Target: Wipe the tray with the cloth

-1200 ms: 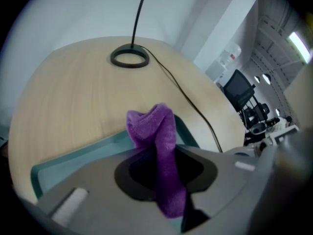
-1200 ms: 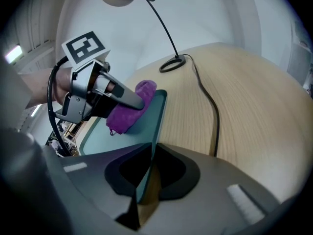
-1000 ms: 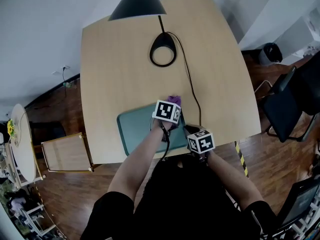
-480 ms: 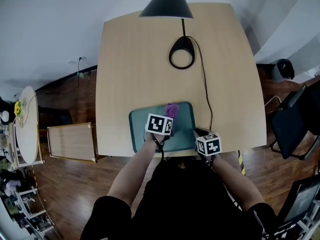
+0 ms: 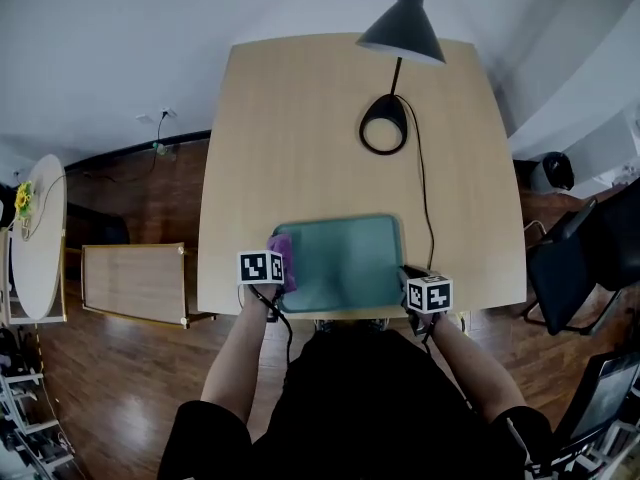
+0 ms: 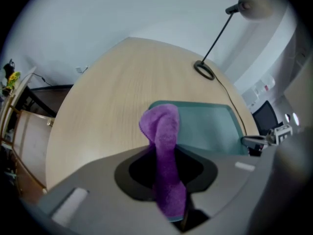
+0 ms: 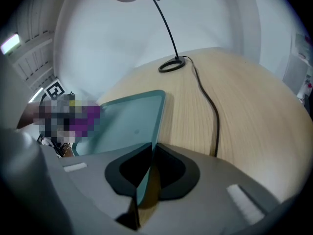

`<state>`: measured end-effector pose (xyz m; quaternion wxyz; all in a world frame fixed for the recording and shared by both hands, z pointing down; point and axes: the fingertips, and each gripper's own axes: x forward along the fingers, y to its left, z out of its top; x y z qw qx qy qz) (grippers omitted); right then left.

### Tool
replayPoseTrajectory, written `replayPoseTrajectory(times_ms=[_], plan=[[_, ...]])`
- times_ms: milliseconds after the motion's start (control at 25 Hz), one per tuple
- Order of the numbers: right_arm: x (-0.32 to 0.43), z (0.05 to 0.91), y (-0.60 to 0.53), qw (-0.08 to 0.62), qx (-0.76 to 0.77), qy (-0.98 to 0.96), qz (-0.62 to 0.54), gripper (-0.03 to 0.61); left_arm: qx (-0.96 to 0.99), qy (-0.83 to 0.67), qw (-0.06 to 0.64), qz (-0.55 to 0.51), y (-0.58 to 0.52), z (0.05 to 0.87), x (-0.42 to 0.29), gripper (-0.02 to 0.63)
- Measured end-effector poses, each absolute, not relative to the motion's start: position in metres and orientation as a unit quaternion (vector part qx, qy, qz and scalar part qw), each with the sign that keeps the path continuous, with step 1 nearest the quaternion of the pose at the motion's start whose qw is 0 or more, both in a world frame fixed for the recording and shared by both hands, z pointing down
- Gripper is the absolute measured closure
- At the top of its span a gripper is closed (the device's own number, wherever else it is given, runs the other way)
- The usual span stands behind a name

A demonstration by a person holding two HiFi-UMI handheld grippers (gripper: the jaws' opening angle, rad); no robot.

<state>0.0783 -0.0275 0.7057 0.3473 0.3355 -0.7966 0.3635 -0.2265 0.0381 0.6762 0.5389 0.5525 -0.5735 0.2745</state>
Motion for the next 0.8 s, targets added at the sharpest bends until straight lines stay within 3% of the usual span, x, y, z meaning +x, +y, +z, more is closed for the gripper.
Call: replayPoseTrajectory(times_ms=[400,800], plan=[[0.083,0.705,-0.024,0.350,0.377,-0.769,0.379,0.552,0.585,-0.537,0.506,0.336,-0.003,0.687,-0.205,0.497],[0.081,0.701,-0.022,0.338,0.385,-0.770,0.381,0.552,0.678,-0.426,0.464,0.379,-0.038,0.683,-0.063,0.497]])
